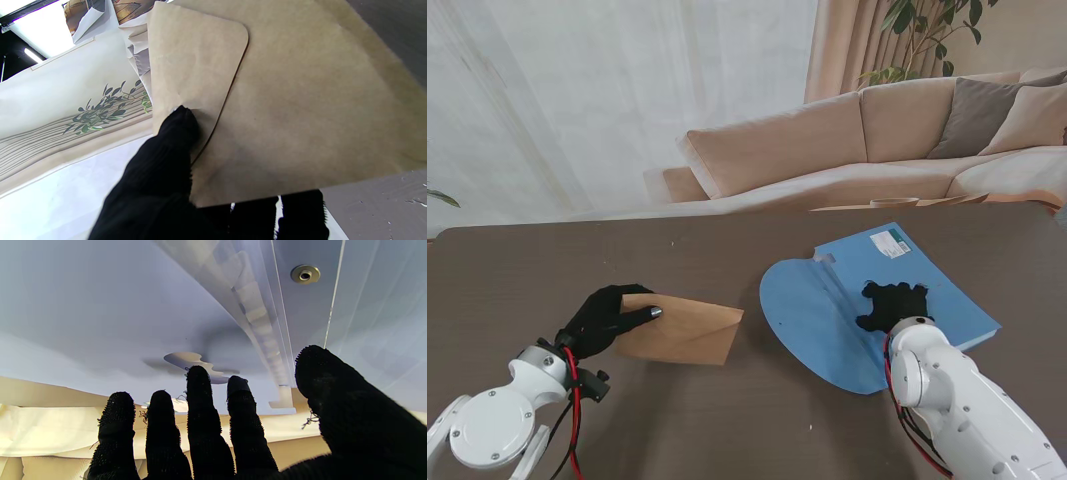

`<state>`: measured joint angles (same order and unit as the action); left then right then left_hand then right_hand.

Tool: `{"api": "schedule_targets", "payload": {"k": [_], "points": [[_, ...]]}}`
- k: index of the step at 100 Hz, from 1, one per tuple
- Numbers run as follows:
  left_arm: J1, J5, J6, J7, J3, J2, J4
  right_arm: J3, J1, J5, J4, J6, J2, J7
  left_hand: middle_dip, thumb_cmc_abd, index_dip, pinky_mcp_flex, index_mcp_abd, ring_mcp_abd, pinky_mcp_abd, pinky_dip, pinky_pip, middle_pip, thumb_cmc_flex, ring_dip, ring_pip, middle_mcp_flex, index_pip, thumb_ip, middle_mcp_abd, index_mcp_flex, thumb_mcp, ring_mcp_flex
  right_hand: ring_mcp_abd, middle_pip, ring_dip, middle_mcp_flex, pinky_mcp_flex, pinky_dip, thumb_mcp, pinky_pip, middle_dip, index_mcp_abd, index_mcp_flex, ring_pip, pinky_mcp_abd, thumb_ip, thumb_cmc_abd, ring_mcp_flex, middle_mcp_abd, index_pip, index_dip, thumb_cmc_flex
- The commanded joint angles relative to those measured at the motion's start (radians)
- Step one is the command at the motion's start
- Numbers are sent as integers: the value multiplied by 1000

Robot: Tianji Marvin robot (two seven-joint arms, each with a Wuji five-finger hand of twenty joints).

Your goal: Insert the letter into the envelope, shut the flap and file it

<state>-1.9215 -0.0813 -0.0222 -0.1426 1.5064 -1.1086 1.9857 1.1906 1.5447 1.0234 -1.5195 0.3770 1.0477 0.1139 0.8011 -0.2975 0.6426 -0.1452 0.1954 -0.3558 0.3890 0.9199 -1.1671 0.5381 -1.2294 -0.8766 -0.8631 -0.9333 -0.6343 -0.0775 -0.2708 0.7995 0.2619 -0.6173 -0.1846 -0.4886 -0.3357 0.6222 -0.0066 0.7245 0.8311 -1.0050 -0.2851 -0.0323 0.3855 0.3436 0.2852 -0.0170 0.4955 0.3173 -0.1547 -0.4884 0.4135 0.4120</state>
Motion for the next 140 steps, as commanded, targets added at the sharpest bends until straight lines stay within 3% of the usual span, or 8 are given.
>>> {"api": "schedule_targets", "payload": {"k": [1, 12, 22, 59, 86, 106, 129, 140], "points": [[-11, -2, -6, -13, 2, -6, 9, -11, -5, 5, 10, 9, 5, 16, 13, 36, 37, 8, -66, -1, 3, -16, -24, 27, -62, -23, -21, -14, -61, 17, 1, 17, 81, -13, -18, 29, 26, -55, -25, -17, -18, 30, 14, -44, -51, -18, 8, -13, 2, -46, -47, 35, -22, -48], [-13, -2, -8, -12, 5, -6, 9, -27, -18, 2, 26, 15, 5, 11, 13, 37, 37, 8, -66, -1, 3, -15, -24, 27, -62, -23, -21, -14, -61, 17, 0, 17, 81, -13, -30, 32, 45, -111, -34, -33, -32, 52, 13, -62, -76, -38, 9, -16, 11, -72, -88, 61, -40, -64], [-15, -2, -9, -10, 6, -6, 10, -39, -28, 7, 38, 15, 4, 10, 13, 37, 37, 8, -66, -2, 3, -15, -24, 27, -62, -24, -21, -13, -62, 17, 1, 17, 81, -13, -20, 19, 49, -125, -38, -37, -34, 57, 8, -66, -87, -39, 6, -17, 22, -83, -83, 68, -44, -64], [-22, -5, -12, -1, 10, -8, 11, -75, -60, -5, 89, 8, 5, -12, 15, 38, 37, 14, -66, 0, -1, -15, -25, 31, -62, -25, -23, -11, -64, 17, 4, 15, 78, -10, 25, -87, 24, -105, -38, -31, 62, 53, -33, -76, -100, 2, -16, -21, 103, -80, 34, 46, -21, -30], [-23, -5, -11, 4, 10, -10, 12, -82, -65, -18, 106, -3, 7, -31, 16, 38, 36, 15, -63, 1, -1, -13, -26, 34, -62, -27, -25, -8, -65, 17, -1, 11, 76, -9, 32, -461, -69, -234, -46, -15, 53, 53, -281, -99, -168, 110, -31, -44, 188, -100, 98, 28, 51, 4], [-21, -2, -12, 5, 10, -10, 10, -82, -64, 3, 96, -13, 1, -2, 15, 37, 35, 15, -62, 1, -2, -13, -26, 36, -62, -28, -27, -10, -67, 18, 1, 11, 77, -10, 57, -615, -161, -341, -50, -12, 38, 59, -496, -71, -258, 237, -37, -46, 220, -126, 180, 15, 148, 36], [-20, -2, -15, 5, 11, -10, 8, -77, -57, 13, 88, -21, 1, -7, 13, 37, 32, 13, -62, 1, 1, -13, -26, 38, -62, -28, -27, -10, -69, 17, -1, 11, 76, -12, 62, -658, -221, -333, -33, -6, 206, 47, -582, -51, -266, 338, -31, 13, 215, -105, 217, -9, 225, 52], [-20, -1, -15, 4, 12, -10, 8, -66, -46, -3, 72, -29, 5, -17, 13, 37, 32, 13, -61, -1, 1, -12, -26, 39, -62, -28, -28, -11, -70, 18, 2, 11, 77, -12, 52, -624, -220, -257, -17, -9, 291, 35, -565, -41, -220, 344, -14, 87, 183, -55, 215, -27, 233, 38]]}}
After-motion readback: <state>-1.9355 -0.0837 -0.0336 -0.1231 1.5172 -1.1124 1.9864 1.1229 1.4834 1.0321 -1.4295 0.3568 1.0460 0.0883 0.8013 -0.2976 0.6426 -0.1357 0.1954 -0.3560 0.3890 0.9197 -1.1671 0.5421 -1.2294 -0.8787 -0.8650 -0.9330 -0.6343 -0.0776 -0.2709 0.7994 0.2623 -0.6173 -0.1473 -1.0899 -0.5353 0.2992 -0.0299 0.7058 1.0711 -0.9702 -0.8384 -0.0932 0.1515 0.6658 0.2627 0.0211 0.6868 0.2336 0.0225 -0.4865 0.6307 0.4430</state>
